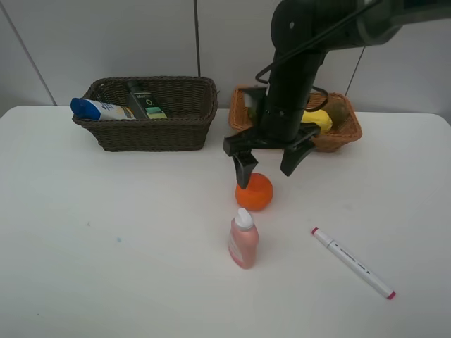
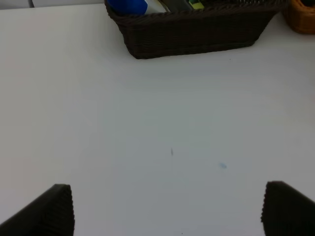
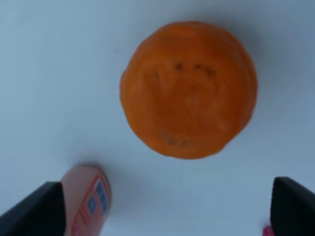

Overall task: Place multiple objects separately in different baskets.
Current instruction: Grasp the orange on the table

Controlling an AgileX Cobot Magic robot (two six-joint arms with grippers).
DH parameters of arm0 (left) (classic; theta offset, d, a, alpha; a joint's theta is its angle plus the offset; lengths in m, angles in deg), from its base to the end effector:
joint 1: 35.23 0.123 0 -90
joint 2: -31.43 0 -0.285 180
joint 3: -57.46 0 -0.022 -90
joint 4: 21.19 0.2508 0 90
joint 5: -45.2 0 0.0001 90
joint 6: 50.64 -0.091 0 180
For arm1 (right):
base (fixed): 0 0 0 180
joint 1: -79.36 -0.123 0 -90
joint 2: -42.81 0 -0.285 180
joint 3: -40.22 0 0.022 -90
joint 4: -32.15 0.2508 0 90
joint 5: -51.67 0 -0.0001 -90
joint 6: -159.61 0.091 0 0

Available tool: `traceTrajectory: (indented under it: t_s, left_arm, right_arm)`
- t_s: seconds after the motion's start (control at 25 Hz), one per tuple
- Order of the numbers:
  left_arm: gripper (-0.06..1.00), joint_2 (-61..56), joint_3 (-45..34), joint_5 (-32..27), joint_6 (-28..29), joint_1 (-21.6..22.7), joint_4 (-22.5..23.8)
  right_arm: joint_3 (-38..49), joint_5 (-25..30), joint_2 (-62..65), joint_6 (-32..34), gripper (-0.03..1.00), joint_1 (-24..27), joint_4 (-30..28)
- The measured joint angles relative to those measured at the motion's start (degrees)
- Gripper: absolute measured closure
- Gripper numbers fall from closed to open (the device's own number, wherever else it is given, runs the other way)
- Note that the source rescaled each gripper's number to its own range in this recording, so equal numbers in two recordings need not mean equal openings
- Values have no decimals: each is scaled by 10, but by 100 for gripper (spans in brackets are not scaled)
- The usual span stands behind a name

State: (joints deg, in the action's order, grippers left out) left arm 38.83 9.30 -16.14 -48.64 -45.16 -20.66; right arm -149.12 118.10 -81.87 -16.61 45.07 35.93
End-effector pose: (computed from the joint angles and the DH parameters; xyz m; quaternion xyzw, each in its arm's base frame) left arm -0.0069 0.0020 0.2784 0.0587 0.8502 -0.0498 0.5209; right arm 0.3236 0.2273 0.1791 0.2498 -0.9677 -0.0233 0.0244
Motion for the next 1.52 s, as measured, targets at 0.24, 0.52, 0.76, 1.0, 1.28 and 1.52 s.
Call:
traceTrajectory:
  t_s: [0.24, 0.52, 0.76, 1.0, 1.28, 1.52]
  left_arm:
    - [-6, 0, 0, 0, 0, 0, 0]
    - [-6, 0, 0, 0, 0, 0, 0]
    - [-6, 0, 0, 0, 0, 0, 0]
    - [-6, 0, 0, 0, 0, 0, 0]
    - [-6, 0, 0, 0, 0, 0, 0]
    - [-6, 0, 0, 0, 0, 0, 0]
  right_arm:
    - [3, -61, -24, -6, -2, -1, -4]
    - [3, -90, -49, -10, -2, -1, -26]
    - [3, -98, -84, -10, -2, -1, -33]
    - [3, -104, -113, -10, -2, -1, -38]
    - [1, -107, -113, -10, 15, -1, -38]
    - [-34, -69, -100, -13, 15, -1, -38]
